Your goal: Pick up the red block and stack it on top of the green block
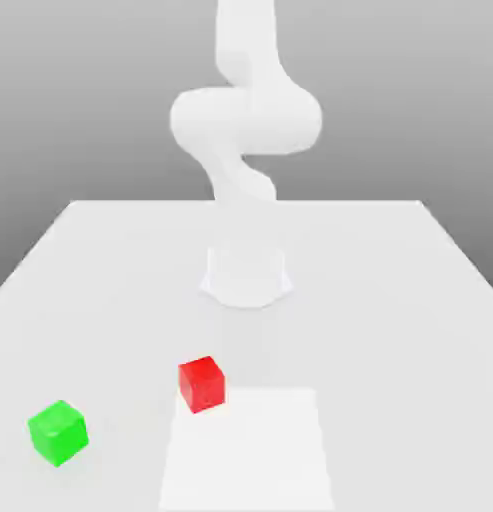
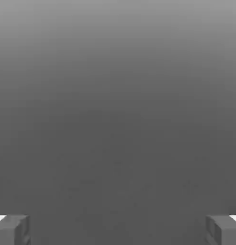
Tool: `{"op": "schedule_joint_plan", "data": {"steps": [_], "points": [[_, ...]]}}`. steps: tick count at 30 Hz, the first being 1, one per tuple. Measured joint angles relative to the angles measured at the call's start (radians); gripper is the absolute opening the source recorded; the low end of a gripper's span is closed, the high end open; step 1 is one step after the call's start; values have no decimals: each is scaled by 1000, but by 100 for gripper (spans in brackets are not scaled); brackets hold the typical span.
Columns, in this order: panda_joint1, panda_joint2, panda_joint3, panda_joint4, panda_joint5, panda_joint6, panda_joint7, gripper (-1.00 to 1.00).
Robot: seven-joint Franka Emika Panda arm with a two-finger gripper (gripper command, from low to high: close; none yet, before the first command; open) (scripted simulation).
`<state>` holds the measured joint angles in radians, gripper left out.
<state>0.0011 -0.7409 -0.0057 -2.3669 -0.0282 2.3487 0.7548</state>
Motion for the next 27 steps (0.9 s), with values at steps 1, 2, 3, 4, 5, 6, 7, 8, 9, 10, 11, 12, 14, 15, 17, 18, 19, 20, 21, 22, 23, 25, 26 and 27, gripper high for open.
{"op": "schedule_joint_plan", "data": {"steps": [1,2,3,4,5,6,7,8,9,10,11,12,14,15,17,18,19,20,21,22,23,25,26,27], "points": [[0,29,-5,-32,-13,24,-22,0],[1,58,-11,-64,-25,47,-45,0],[1,87,-18,-95,-37,70,-68,0],[2,115,-27,-127,-48,92,-91,0],[2,143,-37,-158,-58,115,-115,0],[2,171,-48,-190,-67,138,-140,0],[2,199,-59,-222,-76,161,-165,0],[3,227,-72,-254,-84,183,-191,0],[1,256,-83,-287,-88,206,-221,0],[0,285,-97,-320,-94,230,-250,0],[1,314,-113,-354,-99,255,-281,0],[2,345,-129,-389,-102,280,-315,0],[7,411,-166,-463,-103,335,-390,0],[10,451,-186,-499,-100,367,-432,0],[20,573,-217,-548,-73,461,-520,0],[17,650,-213,-559,-35,519,-571,0],[21,707,-206,-563,5,564,-611,0],[21,753,-201,-562,47,601,-647,0],[7,795,-173,-559,90,635,-680,0],[-23,833,-135,-555,125,668,-708,0],[-59,871,-94,-550,151,699,-728,0],[-87,902,-62,-547,170,726,-744,-100],[-87,902,-62,-547,169,726,-744,-100],[-87,902,-62,-547,169,725,-743,-100]]}}
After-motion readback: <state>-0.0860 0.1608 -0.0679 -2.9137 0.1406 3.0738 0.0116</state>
